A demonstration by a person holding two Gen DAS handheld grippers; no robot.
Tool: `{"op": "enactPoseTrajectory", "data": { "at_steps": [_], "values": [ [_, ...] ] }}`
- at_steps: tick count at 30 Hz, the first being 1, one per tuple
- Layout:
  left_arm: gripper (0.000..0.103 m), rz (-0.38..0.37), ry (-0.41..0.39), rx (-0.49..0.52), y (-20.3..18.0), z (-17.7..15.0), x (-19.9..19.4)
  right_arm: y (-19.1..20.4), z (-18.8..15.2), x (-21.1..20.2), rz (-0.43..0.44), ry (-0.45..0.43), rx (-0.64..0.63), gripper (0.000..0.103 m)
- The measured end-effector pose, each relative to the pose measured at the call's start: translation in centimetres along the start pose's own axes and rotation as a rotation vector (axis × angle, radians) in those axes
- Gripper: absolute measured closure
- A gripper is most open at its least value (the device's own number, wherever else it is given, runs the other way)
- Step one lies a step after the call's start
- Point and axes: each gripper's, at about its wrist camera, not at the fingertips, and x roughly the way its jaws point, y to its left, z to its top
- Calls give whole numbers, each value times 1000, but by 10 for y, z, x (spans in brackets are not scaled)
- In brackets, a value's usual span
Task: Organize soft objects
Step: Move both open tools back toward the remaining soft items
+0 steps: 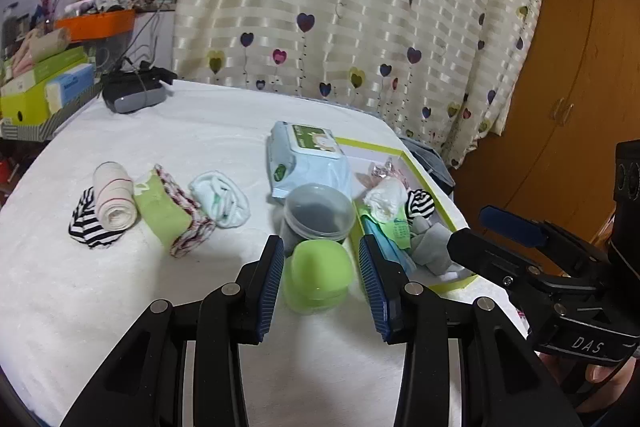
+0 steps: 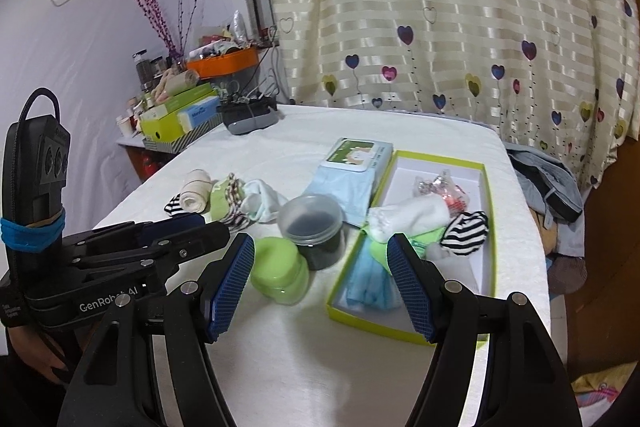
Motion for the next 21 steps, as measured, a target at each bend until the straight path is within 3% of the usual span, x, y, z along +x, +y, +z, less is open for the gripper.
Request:
{"op": "enactPoseTrajectory", "data": {
  "at_steps": [21],
  "values": [
    [65,79,-19,-111,66,-2,-8,41,8,32,61,51,-80,33]
  ]
}}
